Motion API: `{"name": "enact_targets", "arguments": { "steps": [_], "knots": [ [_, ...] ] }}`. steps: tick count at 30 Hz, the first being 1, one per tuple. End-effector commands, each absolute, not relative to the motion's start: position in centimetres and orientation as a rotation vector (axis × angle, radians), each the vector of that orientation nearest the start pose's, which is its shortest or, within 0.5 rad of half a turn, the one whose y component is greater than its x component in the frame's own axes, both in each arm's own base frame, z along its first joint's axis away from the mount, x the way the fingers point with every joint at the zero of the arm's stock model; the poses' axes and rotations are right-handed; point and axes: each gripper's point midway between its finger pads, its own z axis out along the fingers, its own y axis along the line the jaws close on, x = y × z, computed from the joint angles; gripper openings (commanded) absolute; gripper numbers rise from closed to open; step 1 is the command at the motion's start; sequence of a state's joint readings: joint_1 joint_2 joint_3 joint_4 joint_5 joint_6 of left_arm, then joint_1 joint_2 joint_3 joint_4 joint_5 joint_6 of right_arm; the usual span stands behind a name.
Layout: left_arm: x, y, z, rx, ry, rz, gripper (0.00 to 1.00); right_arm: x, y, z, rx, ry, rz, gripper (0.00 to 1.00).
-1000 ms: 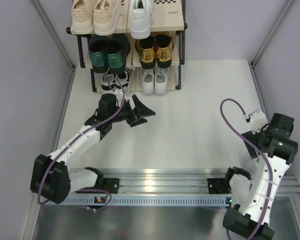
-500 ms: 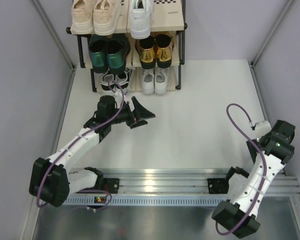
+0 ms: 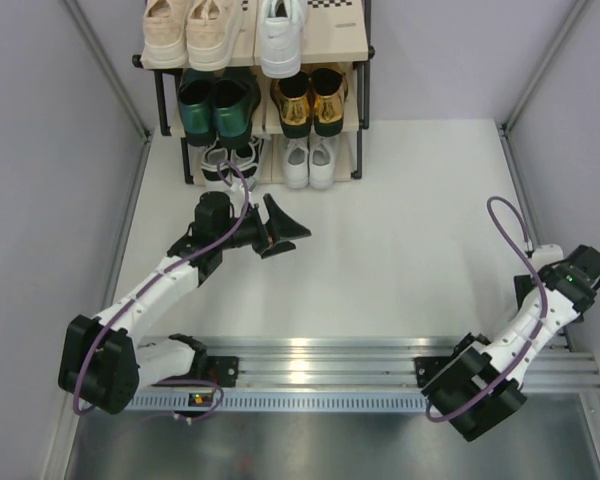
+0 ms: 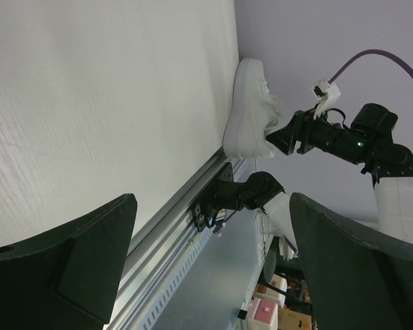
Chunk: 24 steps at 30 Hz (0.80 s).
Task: Place and organize the shoes onto the shoe shelf
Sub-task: Pick up the shoe.
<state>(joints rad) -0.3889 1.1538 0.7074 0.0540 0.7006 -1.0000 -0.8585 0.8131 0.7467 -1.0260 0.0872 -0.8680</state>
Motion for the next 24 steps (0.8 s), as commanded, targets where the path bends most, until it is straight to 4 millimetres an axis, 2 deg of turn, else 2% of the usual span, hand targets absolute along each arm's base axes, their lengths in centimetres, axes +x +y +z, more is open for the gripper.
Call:
{"name": "enact_targets", "arguments": {
  "steps": [1, 4, 5, 10, 11, 12, 13, 14, 15, 16, 17, 18, 19, 21, 22, 23, 24],
  "knots": [
    [24.3, -25.4, 22.9, -0.063, 2.130, -1.556, 0.97, 10.9, -18.9, 11.8, 0.119, 2.697, -0.658, 0.61],
    [24.3, -25.3, 23.0, -0.068, 2.122, -1.553, 0.97, 11.9, -19.4, 10.4, 0.155, 2.687, -0.618, 0.54],
    [24.3, -25.3, 23.1, -0.068, 2.118, -1.552, 0.97, 12.0, -19.2, 9.9, 0.160, 2.697, -0.591, 0.47],
    [24.3, -25.1, 23.3, -0.073, 2.095, -1.547, 0.98, 12.8, -18.3, 8.3, 0.161, 2.687, -0.497, 0.25],
    [24.4, -25.2, 23.5, -0.068, 2.080, -1.552, 0.98, 12.8, -18.1, 8.2, 0.161, 2.681, -0.489, 0.15],
    [24.4, -25.2, 23.6, -0.070, 2.076, -1.553, 0.98, 12.9, -18.0, 8.3, 0.159, 2.672, -0.480, 0.10],
    [24.5, -25.2, 23.6, -0.073, 2.071, -1.558, 0.98, 13.7, -17.8, 9.2, 0.139, 2.626, -0.468, 0.03],
    [24.6, -25.2, 23.8, -0.070, 2.061, -1.561, 0.98, 14.1, -17.5, 10.0, 0.124, 2.598, -0.457, 0.00],
    [24.6, -25.2, 23.9, -0.067, 2.055, -1.563, 0.98, 14.5, -17.2, 10.8, 0.098, 2.568, -0.445, 0.00],
    [24.7, -25.3, 24.1, -0.069, 2.049, -1.568, 0.98, 15.2, -15.7, 11.4, 0.054, 2.534, -0.358, 0.00],
    [24.7, -25.3, 24.1, -0.070, 2.046, -1.573, 0.98, 16.1, -15.6, 13.6, 0.013, 2.467, -0.367, 0.00],
    [24.7, -25.4, 24.3, -0.064, 2.032, -1.581, 0.98, 16.6, -15.0, 14.6, -0.030, 2.432, -0.338, 0.00],
    [24.8, -25.5, 24.5, -0.071, 2.030, -1.593, 0.98, 17.6, -13.4, 16.4, -0.081, 2.369, -0.252, 0.00],
    [24.8, -25.6, 24.8, -0.066, 2.018, -1.611, 0.98, 18.7, -12.1, 18.1, -0.128, 2.310, -0.184, 0.00],
    [24.8, -25.7, 25.0, -0.076, 2.014, -1.624, 0.98, 19.4, -10.5, 18.9, -0.173, 2.264, -0.098, 0.00],
    [24.9, -25.8, 25.1, -0.079, 2.007, -1.632, 0.98, 19.9, -10.0, 20.3, -0.206, 2.228, -0.074, 0.00],
    [24.9, -25.9, 25.6, -0.080, 1.989, -1.650, 0.98, 20.8, -8.2, 21.2, -0.293, 2.168, 0.007, 0.00]
  ]
}}
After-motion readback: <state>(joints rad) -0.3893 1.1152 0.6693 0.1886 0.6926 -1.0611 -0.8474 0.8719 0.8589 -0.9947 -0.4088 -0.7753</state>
